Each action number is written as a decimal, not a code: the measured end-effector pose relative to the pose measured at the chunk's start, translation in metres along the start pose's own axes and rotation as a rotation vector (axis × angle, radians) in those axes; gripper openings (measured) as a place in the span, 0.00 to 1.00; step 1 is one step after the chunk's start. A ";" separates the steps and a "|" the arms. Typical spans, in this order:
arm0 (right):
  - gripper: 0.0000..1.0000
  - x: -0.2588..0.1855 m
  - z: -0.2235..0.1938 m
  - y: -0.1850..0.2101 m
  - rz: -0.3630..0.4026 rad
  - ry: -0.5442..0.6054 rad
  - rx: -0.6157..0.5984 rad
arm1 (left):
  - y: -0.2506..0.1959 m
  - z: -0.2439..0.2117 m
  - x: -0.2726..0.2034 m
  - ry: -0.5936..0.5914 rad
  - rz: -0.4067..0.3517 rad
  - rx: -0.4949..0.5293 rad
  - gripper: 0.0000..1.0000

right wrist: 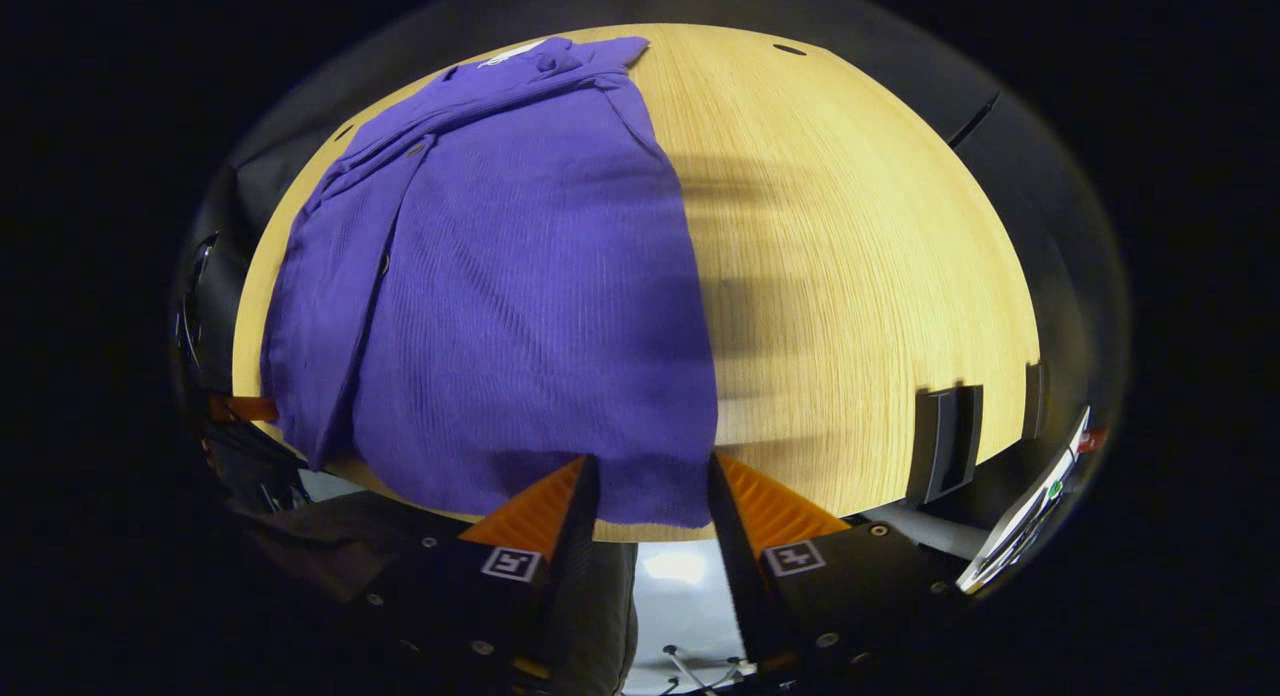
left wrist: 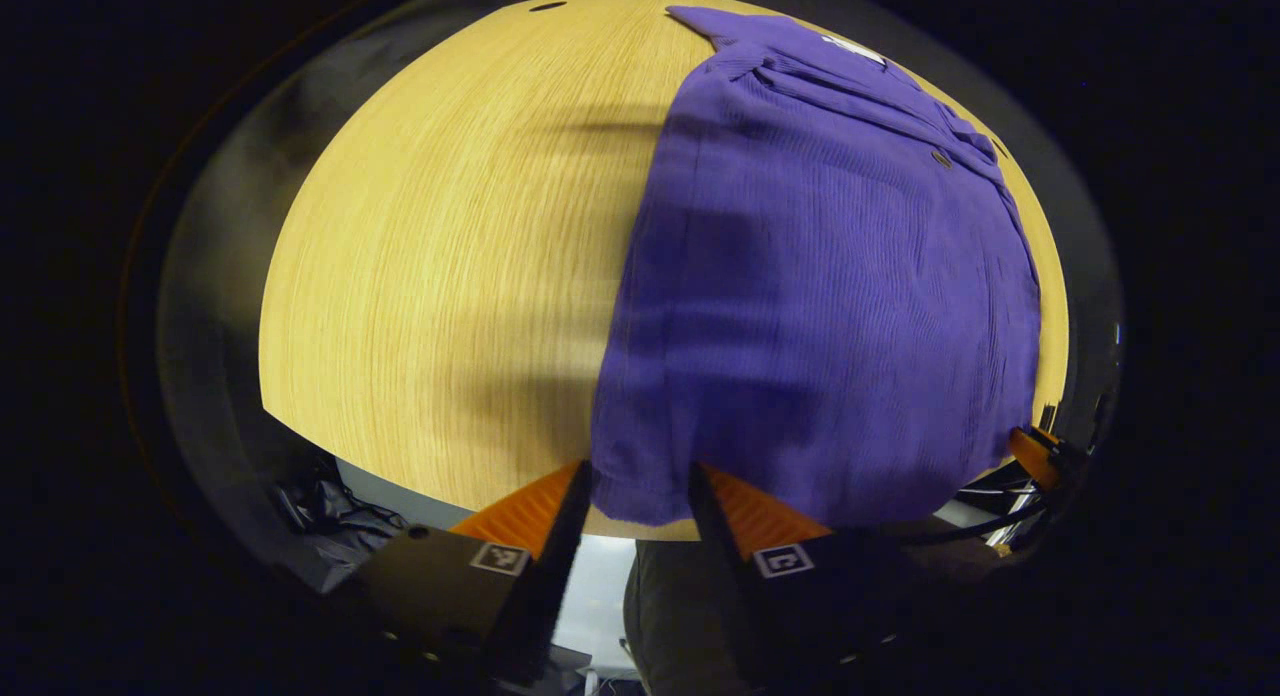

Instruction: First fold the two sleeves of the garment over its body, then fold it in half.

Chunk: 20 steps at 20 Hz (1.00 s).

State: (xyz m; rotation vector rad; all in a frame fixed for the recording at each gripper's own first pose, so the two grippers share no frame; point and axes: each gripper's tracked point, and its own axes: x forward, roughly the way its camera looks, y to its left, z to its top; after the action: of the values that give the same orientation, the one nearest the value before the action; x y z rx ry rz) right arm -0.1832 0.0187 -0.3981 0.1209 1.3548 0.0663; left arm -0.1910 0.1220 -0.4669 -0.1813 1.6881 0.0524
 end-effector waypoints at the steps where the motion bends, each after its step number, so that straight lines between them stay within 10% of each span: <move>1: 0.56 0.000 0.002 0.001 0.005 0.000 0.003 | -0.023 -0.021 -0.001 0.001 -0.010 0.007 0.51; 3: 0.43 0.000 0.002 0.004 0.021 -0.002 0.030 | -0.014 -0.007 -0.001 -0.001 -0.022 0.029 0.28; 7: 0.17 -0.001 0.005 0.007 0.056 0.007 0.130 | -0.008 -0.009 -0.002 -0.008 -0.056 0.043 0.13; 20: 0.05 -0.034 0.038 0.033 0.174 -0.047 0.176 | -0.028 0.023 -0.056 -0.082 -0.106 0.089 0.09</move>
State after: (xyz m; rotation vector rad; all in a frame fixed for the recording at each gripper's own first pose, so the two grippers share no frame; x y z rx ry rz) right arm -0.1530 0.0453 -0.3532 0.3869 1.2994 0.0897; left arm -0.1582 0.1028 -0.4126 -0.1982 1.5929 -0.0932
